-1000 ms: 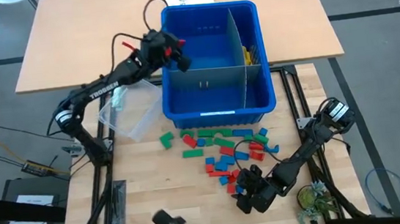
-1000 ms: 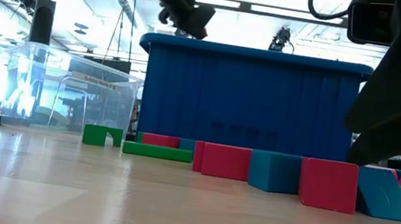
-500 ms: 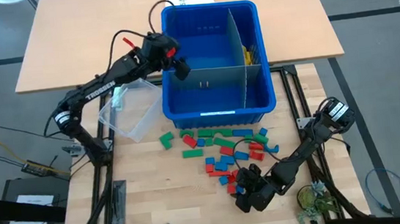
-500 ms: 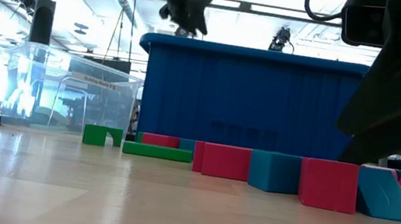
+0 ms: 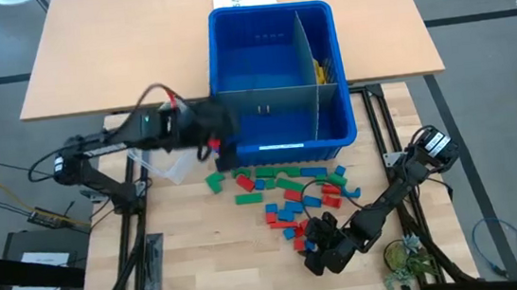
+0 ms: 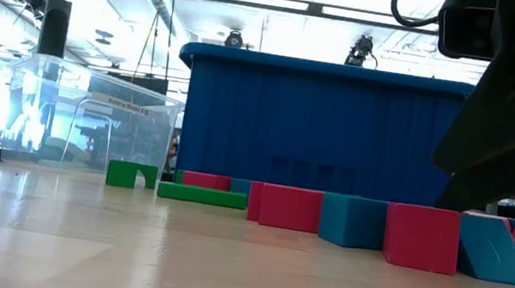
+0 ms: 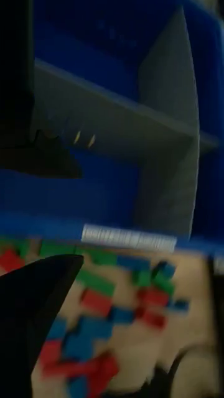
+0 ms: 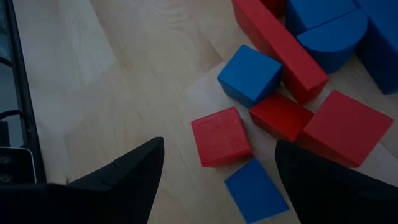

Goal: Sort blocks
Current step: Put the red block into the blue bin

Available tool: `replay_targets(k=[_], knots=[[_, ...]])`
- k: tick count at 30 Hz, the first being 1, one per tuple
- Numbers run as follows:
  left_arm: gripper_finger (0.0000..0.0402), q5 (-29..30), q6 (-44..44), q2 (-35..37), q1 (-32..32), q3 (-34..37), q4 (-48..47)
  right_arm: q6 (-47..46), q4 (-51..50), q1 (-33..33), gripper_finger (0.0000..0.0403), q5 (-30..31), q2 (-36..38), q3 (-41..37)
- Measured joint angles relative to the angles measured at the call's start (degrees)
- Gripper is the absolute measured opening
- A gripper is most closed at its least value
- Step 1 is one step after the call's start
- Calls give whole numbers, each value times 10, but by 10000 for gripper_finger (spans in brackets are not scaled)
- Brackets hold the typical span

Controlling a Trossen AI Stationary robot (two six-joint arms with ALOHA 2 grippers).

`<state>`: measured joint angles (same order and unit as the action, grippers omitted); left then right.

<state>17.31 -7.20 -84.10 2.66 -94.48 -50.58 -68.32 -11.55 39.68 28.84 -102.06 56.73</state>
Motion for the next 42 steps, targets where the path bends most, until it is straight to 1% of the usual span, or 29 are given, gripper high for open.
replay_targets(k=[4,8,13,17,21,24,29,33,38,42], knots=[[217,27,2,-17,-62,7,-23,7,4,0,307,0,0,0],[217,32,-17,-25,-101,43,-23,9,4,-1,307,-8,0,0],[217,40,-48,-38,-110,119,-17,9,4,-2,307,-10,0,0],[217,40,-93,-46,-110,178,16,9,4,-2,307,-8,0,0],[217,43,-116,-64,-110,233,86,10,4,-2,307,-6,0,0],[217,60,-128,-87,-109,259,135,11,4,-2,307,-5,0,0],[214,121,-172,-137,-110,270,180,11,4,-2,307,-4,0,0],[202,165,-187,-166,-110,270,209,11,3,-2,307,-4,0,0],[177,183,-185,-173,-110,271,220,10,4,-2,307,-4,0,0],[164,225,-180,-173,-118,273,216,10,3,-2,307,-4,0,0]])
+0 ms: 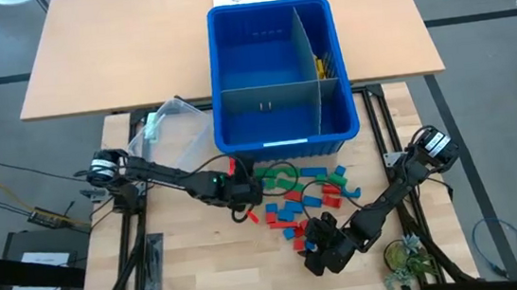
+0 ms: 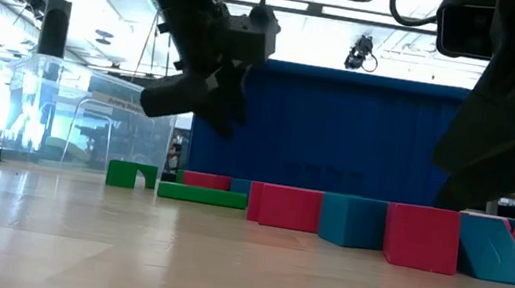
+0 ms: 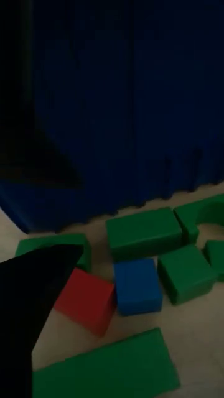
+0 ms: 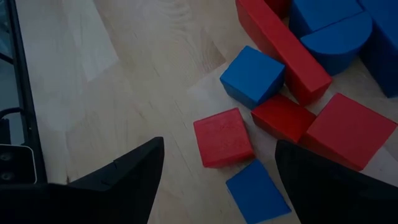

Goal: Sort blocks
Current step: Put the red block into the blue bin

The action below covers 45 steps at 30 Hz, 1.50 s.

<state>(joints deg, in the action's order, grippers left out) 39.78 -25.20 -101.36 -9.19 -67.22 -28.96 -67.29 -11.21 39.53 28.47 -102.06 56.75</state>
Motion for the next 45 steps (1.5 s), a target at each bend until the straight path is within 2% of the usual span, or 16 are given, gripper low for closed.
replay_targets(k=[7,11,17,26,32,45], knots=[[162,55,2,0,-37,-38,-13,0,0,0,307,0,0,0],[162,61,6,1,-59,-53,-11,-1,0,0,307,0,0,0],[153,-8,33,1,-57,-31,-12,-2,0,1,307,0,0,0],[119,-12,41,1,-44,-10,-2,-3,2,2,307,0,0,0],[112,-53,37,-2,-26,-2,2,-2,2,2,307,0,0,0],[19,-135,28,-3,17,68,49,-1,2,2,307,0,0,0]])
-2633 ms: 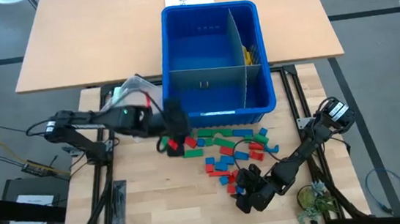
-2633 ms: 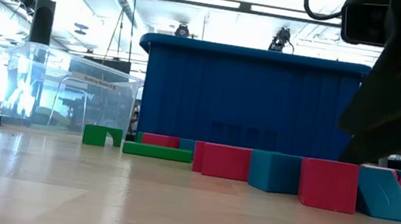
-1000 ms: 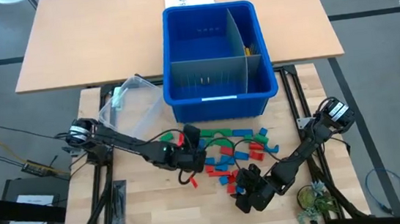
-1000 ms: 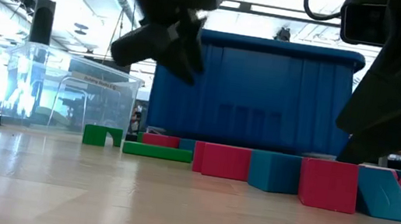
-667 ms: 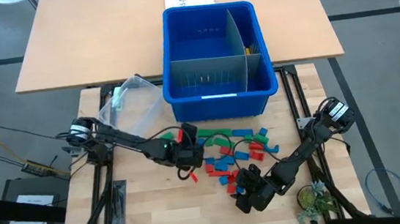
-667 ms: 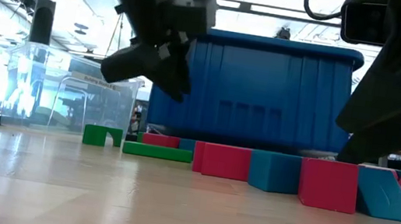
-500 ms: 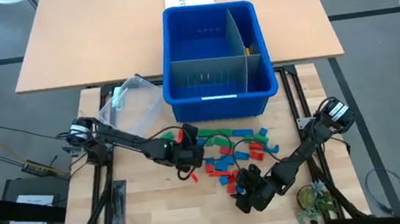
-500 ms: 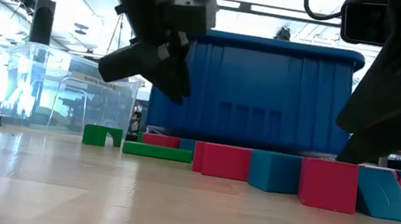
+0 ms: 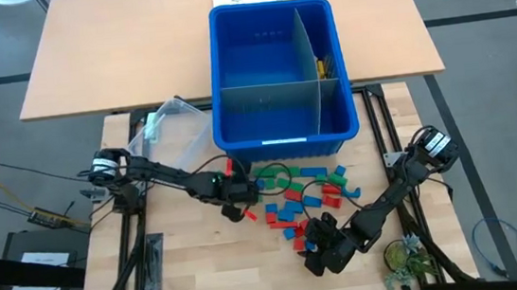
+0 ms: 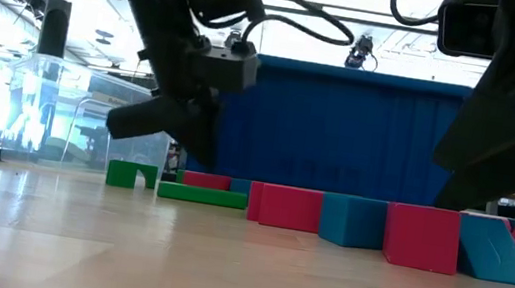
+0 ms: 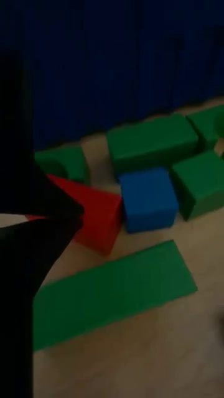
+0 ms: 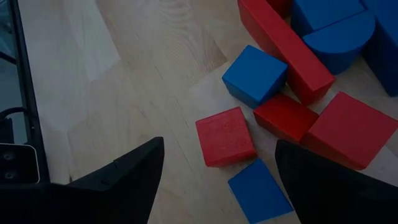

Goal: Sort blocks
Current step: Put the red block into the blue bin

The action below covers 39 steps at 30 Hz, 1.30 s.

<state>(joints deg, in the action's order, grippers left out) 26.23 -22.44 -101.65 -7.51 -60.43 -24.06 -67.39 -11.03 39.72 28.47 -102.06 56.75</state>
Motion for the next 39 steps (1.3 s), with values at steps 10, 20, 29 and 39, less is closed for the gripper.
replay_targets(k=[10,20,29,39], knots=[[7,-50,88,-3,1,15,-43,-1,0,0,307,0,0,0],[12,-76,218,1,-40,-55,-136,-5,1,2,307,0,0,0],[128,-70,214,0,6,-64,-75,-9,1,4,307,0,0,0],[230,-65,209,-1,45,-19,-35,-16,1,10,307,4,0,0]])
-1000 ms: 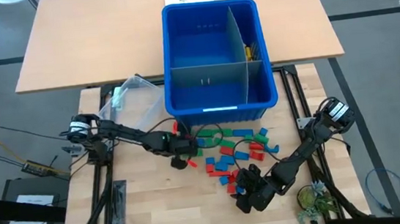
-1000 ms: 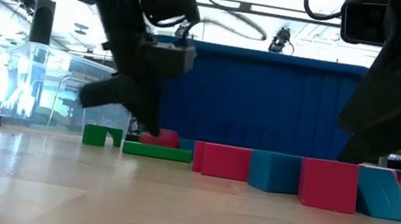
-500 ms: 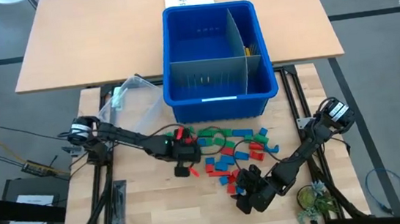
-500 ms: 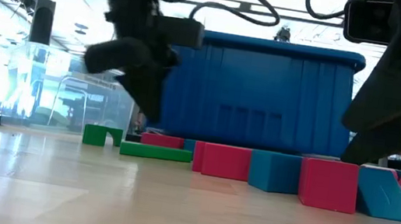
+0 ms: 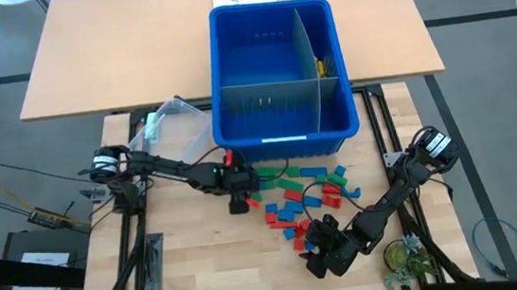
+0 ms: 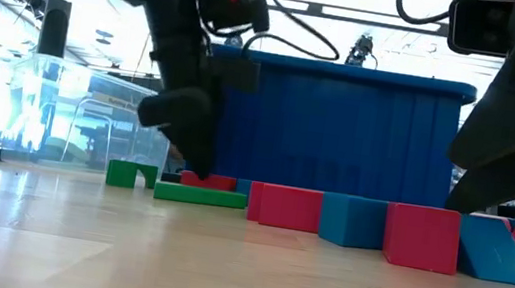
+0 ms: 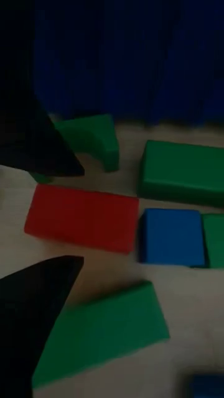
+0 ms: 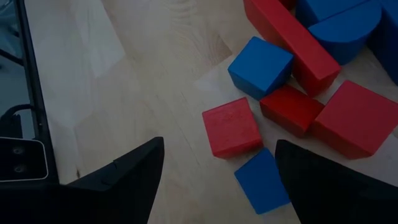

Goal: Sort blocks
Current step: Put the red block into the blue bin

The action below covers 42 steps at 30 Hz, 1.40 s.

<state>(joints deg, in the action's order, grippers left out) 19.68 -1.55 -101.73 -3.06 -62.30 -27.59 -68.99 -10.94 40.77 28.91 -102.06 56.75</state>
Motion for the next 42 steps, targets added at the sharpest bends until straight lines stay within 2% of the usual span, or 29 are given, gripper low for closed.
replay_targets(k=[9,14,18,24,28,33,42], knots=[[234,-16,-2,0,8,56,77,-1,0,0,307,2,0,0],[229,-46,-1,1,9,72,93,-1,0,0,307,2,0,0],[205,-52,0,1,9,72,101,-1,-1,0,307,2,0,0],[144,-57,2,1,7,68,106,-1,-1,0,307,2,0,0],[142,-51,6,1,-3,68,101,-1,-1,0,307,2,0,0],[142,-22,7,0,-33,33,51,0,-1,0,307,2,0,0],[142,34,-11,9,-65,-84,-33,0,-1,0,307,2,0,0]])
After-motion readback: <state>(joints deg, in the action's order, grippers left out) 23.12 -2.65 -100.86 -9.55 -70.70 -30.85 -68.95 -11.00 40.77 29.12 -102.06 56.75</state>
